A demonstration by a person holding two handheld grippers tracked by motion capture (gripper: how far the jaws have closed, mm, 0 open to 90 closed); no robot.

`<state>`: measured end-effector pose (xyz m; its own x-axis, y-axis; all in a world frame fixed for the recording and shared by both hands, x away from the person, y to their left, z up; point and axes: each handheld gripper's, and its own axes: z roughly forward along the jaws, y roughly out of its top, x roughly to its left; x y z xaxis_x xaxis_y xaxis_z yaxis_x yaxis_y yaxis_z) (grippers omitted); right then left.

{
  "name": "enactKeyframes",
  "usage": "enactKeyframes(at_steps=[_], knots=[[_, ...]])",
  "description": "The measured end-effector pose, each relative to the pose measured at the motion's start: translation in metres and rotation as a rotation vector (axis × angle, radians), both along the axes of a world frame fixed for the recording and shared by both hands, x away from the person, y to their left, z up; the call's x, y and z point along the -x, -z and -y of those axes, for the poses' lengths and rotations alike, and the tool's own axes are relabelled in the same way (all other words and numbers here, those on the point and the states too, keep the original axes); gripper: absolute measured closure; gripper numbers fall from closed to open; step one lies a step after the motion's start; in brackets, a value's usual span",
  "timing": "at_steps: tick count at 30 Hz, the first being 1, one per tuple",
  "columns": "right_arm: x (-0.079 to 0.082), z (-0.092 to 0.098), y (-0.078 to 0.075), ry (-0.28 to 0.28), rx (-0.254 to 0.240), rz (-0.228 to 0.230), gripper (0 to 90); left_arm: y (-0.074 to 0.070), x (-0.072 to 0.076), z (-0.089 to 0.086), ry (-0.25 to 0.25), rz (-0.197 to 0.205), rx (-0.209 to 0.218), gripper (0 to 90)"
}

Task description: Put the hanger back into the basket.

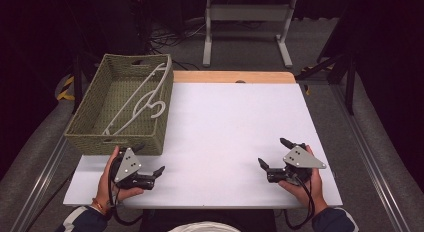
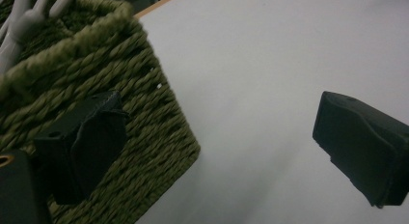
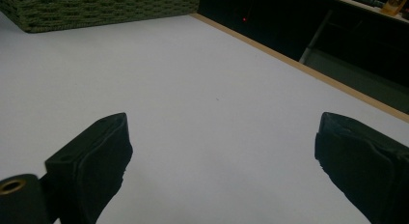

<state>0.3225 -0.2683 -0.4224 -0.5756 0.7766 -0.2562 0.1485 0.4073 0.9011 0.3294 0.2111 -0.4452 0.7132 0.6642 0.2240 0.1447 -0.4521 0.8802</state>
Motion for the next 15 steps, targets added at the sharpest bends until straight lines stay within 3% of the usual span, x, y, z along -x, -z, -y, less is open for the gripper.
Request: enactKeyframes(at_steps=[5,15], knots=[[0.0003,-0.0013,-0.0002,-0.004,0.003,0.005,5.6,0.0011,0.0012,-0.0083,-0.030,0.001,0.013,4.7],[-0.0001,0.0004,0.0000,-0.002,0.006,-0.003,5.5,-0.0011,0.0026,-0.0122,-0.039,0.005,0.035,3.6]])
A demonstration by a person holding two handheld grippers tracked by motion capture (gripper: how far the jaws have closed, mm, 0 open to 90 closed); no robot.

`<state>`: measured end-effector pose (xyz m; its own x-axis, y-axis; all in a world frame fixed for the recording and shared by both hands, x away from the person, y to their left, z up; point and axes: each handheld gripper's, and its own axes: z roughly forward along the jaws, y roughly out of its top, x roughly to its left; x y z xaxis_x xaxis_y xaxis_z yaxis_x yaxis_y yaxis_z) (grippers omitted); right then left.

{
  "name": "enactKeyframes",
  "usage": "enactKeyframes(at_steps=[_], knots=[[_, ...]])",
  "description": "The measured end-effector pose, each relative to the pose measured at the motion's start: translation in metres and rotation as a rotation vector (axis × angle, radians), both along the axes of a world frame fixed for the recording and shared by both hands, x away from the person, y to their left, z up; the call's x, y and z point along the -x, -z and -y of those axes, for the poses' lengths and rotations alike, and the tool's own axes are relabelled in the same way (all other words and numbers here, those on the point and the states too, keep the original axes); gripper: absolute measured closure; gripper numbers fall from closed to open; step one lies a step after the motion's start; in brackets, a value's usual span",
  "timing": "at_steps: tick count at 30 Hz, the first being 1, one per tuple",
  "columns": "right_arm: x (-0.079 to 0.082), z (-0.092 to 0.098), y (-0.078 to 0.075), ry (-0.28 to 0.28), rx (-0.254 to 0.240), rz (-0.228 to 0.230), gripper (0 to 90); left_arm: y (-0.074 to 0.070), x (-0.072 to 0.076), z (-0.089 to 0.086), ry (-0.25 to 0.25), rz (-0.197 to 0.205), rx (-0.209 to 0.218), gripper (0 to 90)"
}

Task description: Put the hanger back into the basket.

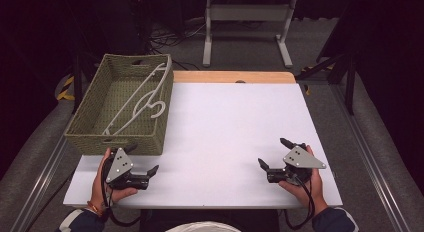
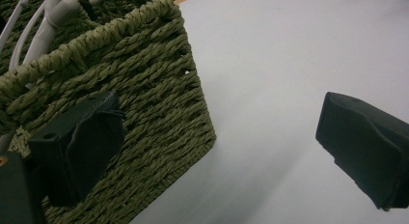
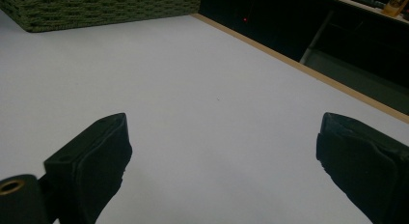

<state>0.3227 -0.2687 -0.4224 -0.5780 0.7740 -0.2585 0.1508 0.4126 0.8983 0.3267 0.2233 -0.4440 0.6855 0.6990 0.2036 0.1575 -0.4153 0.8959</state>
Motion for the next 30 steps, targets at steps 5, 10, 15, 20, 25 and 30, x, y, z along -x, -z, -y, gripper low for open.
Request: enactKeyframes(at_steps=[5,10,15,20,25,30], knots=[[-0.0004,0.0002,-0.0011,0.003,-0.006,0.000,5.5,0.0006,0.0019,-0.0003,0.007,0.003,0.005,3.2],[0.0005,-0.0025,-0.0013,0.003,0.008,0.001,5.5,0.0013,0.0033,-0.0002,0.018,0.004,0.010,2.9],[0.0004,-0.0016,-0.0020,0.007,0.001,0.004,5.8,0.0006,0.0036,0.0001,0.011,0.007,0.007,2.8],[-0.0002,0.0021,-0.0026,0.009,-0.012,0.004,5.8,0.0024,0.0020,0.0030,0.011,-0.003,0.003,2.8],[0.0005,0.0022,-0.0036,0.008,-0.016,0.007,5.6,0.0022,0.0018,0.0030,0.010,-0.003,-0.005,2.8],[-0.0009,0.0017,-0.0020,-0.002,-0.013,-0.004,5.5,0.0032,0.0018,0.0023,0.006,-0.015,0.003,2.9]])
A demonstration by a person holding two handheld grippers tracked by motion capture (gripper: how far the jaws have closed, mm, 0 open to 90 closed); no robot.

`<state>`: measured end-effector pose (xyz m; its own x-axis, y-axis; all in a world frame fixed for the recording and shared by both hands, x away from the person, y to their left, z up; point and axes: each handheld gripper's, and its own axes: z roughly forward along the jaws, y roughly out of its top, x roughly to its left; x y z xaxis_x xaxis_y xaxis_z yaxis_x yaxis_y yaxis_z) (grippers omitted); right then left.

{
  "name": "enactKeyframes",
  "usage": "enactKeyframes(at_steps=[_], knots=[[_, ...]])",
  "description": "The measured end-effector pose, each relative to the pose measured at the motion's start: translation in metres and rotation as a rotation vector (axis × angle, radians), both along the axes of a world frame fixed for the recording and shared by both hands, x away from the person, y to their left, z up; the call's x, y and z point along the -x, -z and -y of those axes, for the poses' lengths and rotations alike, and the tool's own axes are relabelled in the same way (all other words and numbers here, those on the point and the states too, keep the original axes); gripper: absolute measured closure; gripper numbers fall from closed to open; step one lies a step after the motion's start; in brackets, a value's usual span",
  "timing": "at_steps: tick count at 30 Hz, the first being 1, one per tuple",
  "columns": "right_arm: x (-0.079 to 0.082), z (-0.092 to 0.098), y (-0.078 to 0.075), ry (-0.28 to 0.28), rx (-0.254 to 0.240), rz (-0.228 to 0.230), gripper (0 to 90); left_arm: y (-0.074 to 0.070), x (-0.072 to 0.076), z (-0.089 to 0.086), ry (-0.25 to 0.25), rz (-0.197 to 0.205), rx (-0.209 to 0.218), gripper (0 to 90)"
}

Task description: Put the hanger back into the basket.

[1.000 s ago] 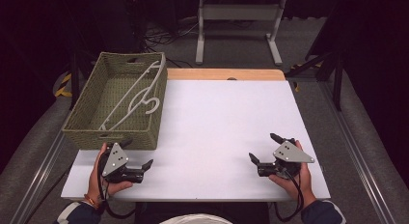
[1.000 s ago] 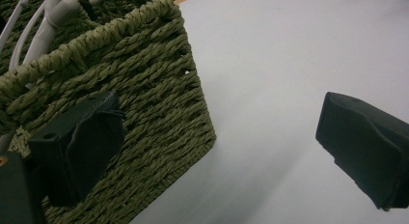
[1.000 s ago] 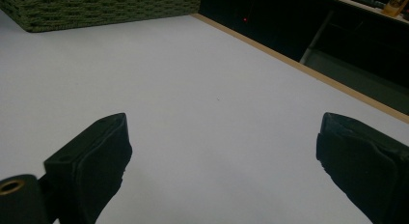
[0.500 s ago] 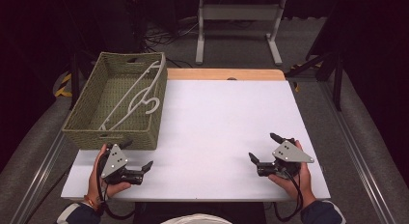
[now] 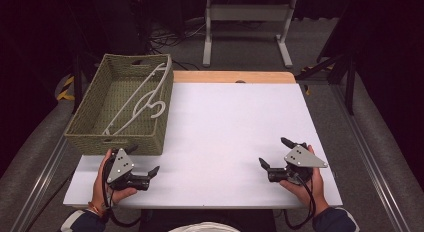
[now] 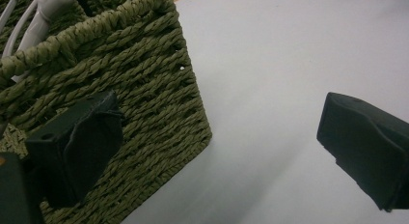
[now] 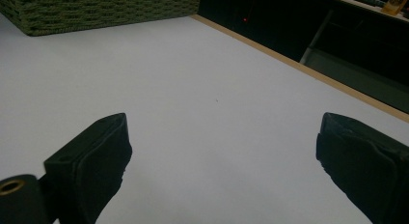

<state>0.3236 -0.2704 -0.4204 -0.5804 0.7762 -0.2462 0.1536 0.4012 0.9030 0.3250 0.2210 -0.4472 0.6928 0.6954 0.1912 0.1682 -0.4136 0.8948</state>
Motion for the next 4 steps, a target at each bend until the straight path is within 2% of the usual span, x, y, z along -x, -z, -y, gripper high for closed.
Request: enactKeyframes(at_steps=[2,4], knots=[[-0.0005,0.0003,0.0011,0.001,0.001,-0.009,5.5,0.0004,-0.0005,-0.0002,0.001,0.002,-0.012,2.8],[-0.0027,0.0006,0.0019,0.005,0.001,-0.011,5.5,0.0005,-0.0011,-0.0004,-0.001,-0.005,-0.002,2.9]])
